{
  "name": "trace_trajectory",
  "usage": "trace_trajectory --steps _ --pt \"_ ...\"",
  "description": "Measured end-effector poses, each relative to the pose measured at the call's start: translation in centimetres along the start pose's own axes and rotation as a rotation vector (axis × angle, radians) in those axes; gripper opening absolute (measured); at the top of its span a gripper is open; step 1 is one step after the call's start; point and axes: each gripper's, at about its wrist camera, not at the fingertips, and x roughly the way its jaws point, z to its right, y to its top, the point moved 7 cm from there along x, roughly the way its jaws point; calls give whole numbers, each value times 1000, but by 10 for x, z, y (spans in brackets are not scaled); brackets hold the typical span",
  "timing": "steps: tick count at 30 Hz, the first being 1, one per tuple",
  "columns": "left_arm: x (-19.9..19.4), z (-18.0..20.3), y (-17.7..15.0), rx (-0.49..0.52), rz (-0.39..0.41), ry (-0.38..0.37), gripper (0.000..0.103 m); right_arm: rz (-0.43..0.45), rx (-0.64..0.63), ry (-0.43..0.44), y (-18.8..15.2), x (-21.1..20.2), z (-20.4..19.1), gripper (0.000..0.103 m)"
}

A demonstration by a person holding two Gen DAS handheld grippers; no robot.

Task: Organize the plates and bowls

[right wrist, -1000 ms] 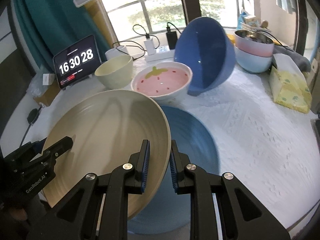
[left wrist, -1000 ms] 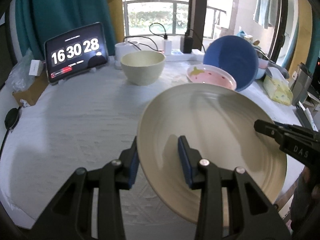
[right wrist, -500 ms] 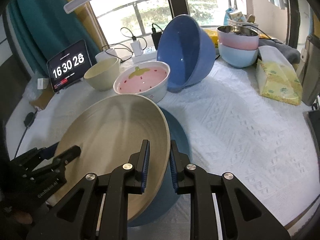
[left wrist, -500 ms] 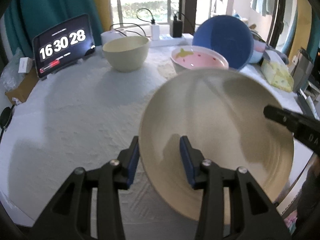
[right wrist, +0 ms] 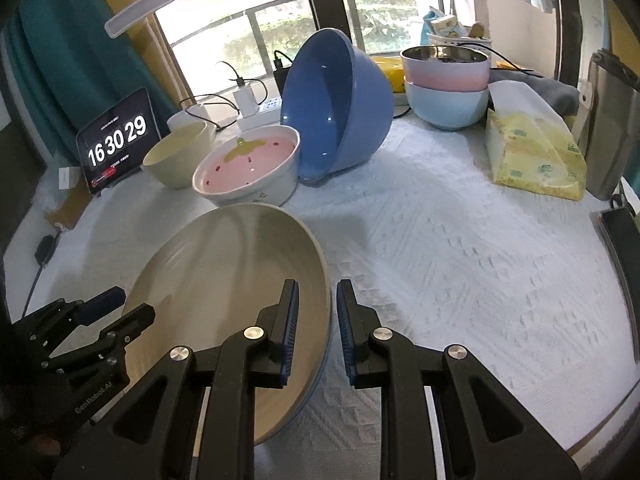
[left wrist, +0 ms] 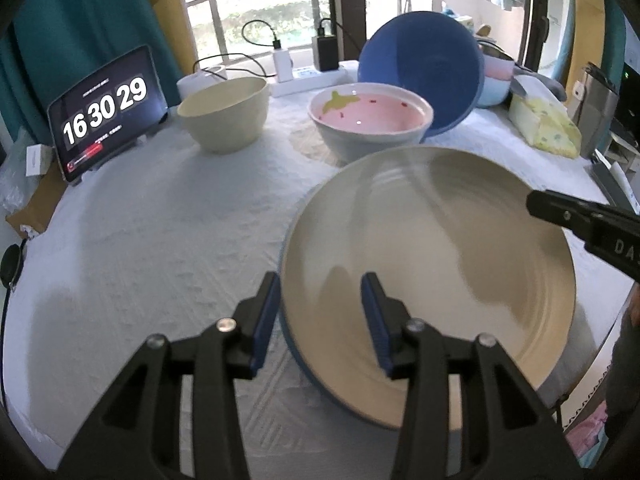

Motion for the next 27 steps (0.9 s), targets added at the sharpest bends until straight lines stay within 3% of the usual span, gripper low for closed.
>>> trace_trajectory --steps 3,7,11,27 --pt "0 -7 1 -24 1 7 44 0 9 -11 2 1 3 23" --pt "-2 -21 5 -80 19 10 44 -2 27 -14 2 2 9 36" --pt "2 -31 6 -123 14 12 45 -6 49 -18 1 6 13 43" --pt "31 -25 -3 -159 -59 -63 47 -86 102 64 -11 33 9 44"
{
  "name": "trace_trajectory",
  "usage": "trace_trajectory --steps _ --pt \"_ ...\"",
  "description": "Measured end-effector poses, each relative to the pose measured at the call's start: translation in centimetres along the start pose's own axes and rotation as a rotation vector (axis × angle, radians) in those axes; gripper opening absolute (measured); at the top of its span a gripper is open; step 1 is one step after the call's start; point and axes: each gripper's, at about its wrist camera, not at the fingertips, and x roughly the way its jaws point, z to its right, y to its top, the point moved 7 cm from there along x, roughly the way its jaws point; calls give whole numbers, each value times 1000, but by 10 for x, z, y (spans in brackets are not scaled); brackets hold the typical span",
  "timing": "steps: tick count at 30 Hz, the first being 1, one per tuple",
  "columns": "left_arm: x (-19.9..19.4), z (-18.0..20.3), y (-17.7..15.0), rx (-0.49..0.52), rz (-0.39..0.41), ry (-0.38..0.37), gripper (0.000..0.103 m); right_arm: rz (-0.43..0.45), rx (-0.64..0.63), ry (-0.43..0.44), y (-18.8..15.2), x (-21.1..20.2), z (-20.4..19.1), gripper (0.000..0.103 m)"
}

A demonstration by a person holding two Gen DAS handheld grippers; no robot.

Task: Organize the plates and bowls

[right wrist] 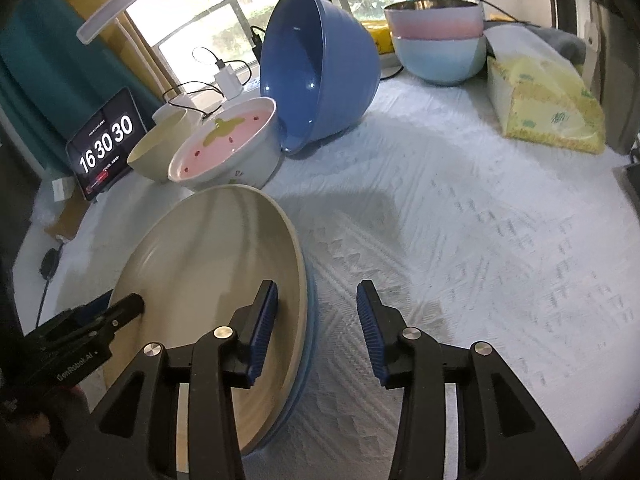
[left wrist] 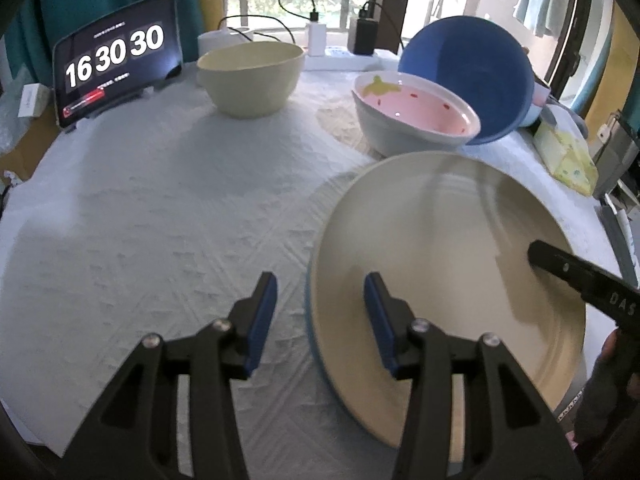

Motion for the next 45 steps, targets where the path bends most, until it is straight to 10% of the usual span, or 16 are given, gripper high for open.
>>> trace_trajectory --steps 10,18,25,27,32,45 --pt "4 2 3 -13 58 -51 49 3 10 64 1 10 -9 44" --pt "12 -14 3 -112 58 -84 74 23 47 81 -2 12 -13 44" --pt "10 -5 2 -61 37 -134 72 36 59 60 -3 11 -14 46" --pt "7 3 2 -45 24 -184 54 37 59 51 -4 11 -15 46" --pt "3 6 1 -34 31 -182 49 36 64 36 -4 10 -16 46" --pt "-7 -13 -5 -65 28 -181 49 23 33 27 -5 9 -32 46"
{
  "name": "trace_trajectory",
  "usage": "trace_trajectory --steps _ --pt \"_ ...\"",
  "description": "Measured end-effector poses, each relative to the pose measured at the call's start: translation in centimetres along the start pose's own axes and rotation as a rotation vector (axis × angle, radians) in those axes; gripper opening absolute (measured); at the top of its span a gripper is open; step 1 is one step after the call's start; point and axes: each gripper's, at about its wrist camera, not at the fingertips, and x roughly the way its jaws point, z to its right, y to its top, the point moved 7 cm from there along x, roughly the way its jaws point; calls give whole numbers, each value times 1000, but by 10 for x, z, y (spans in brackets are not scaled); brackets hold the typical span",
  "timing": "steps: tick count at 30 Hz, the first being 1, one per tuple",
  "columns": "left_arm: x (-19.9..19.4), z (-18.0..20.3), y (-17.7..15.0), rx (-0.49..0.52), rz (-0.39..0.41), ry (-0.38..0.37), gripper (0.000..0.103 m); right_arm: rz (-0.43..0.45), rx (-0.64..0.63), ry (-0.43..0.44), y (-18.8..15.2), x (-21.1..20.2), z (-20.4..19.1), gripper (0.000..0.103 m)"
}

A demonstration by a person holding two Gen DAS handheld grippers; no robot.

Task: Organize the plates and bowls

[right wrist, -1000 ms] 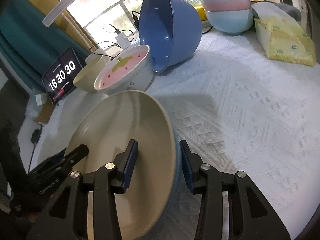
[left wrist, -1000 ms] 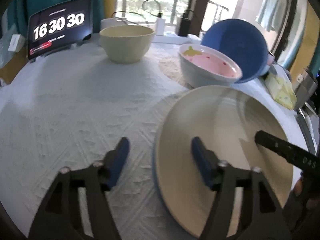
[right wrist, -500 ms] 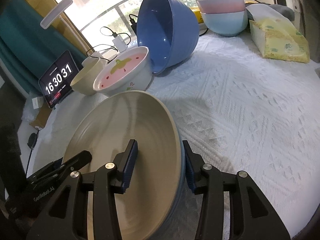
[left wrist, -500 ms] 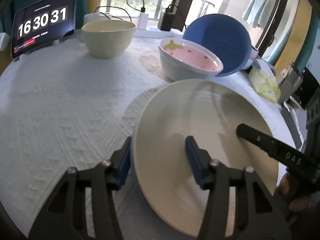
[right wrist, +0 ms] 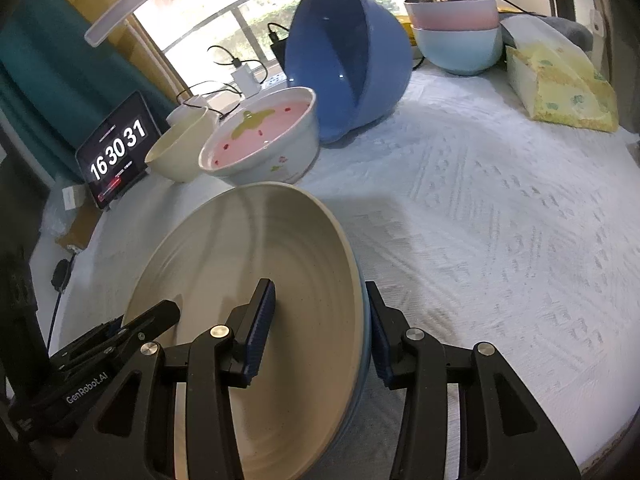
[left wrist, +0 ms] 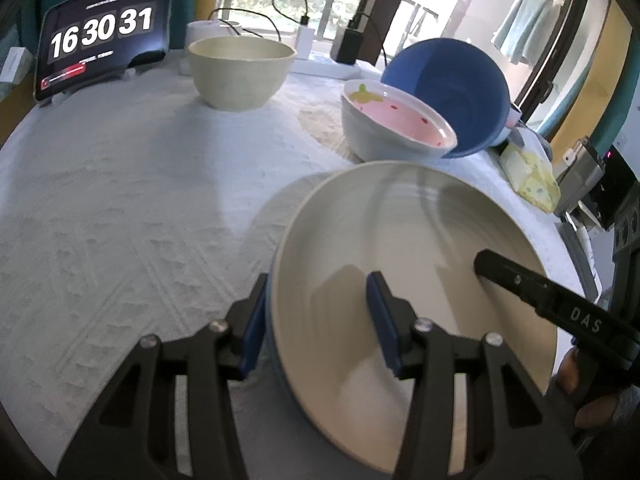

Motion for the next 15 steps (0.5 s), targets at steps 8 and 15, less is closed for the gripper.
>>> trace_trajectory --steps 8,15 --pt "-10 -19 0 -46 24 6 49 -9 -41 9 4 4 -22 46" --pt "-16 -40 2 -92 42 13 49 -21 -90 14 7 14 -43 46"
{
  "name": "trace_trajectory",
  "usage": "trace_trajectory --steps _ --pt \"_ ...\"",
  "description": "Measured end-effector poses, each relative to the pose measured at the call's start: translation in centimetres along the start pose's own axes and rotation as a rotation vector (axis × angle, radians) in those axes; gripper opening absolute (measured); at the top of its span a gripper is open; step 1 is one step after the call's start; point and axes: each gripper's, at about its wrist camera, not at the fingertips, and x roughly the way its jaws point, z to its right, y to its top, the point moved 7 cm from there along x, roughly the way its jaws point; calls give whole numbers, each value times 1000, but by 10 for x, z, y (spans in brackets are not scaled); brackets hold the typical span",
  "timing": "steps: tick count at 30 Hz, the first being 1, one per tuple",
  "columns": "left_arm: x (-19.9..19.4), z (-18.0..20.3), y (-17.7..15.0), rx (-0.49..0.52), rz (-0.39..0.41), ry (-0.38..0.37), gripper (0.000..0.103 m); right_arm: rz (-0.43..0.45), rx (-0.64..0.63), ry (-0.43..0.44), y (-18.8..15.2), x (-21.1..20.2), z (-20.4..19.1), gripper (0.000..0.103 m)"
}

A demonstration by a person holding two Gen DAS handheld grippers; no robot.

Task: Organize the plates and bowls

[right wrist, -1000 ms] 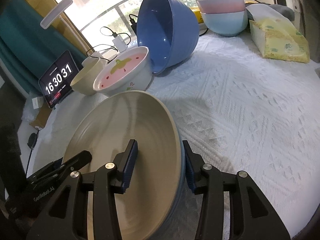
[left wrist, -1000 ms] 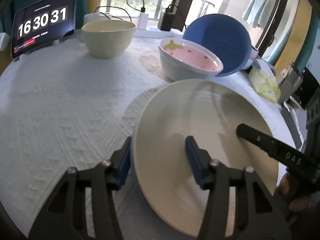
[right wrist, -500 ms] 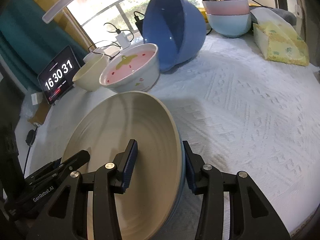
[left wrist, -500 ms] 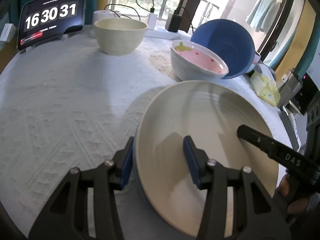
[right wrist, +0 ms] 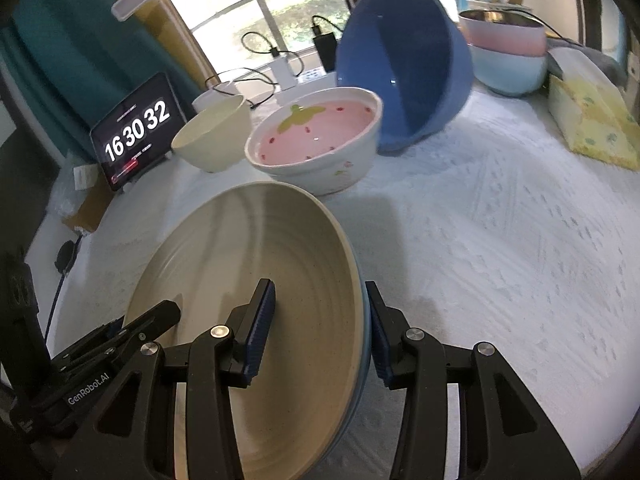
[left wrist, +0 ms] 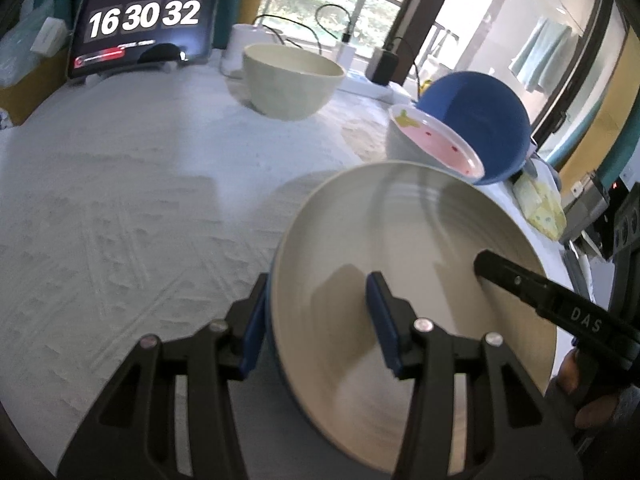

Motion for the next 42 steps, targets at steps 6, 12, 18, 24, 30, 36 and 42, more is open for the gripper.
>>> trace_trajectory --steps 6,12,18,24,30,36,42 --pt "-4 -18 2 -30 10 15 49 -10 -31 11 1 9 -18 46" --pt "-10 -36 6 -65 25 31 49 -19 -66 23 4 17 -37 46" --pt "-17 -58 11 -107 45 53 49 -28 -106 40 10 25 -60 46" --pt "-20 -80 17 -147 60 74 49 -40 -147 59 16 36 -88 46" --pt "-23 -104 21 -176 69 98 49 -53 -175 80 17 51 -108 46" --pt "-25 -121 28 -188 79 128 49 -62 -190 104 18 66 -124 46" --pt "-28 -136 32 -200 93 162 49 -69 -207 127 18 78 -141 46"
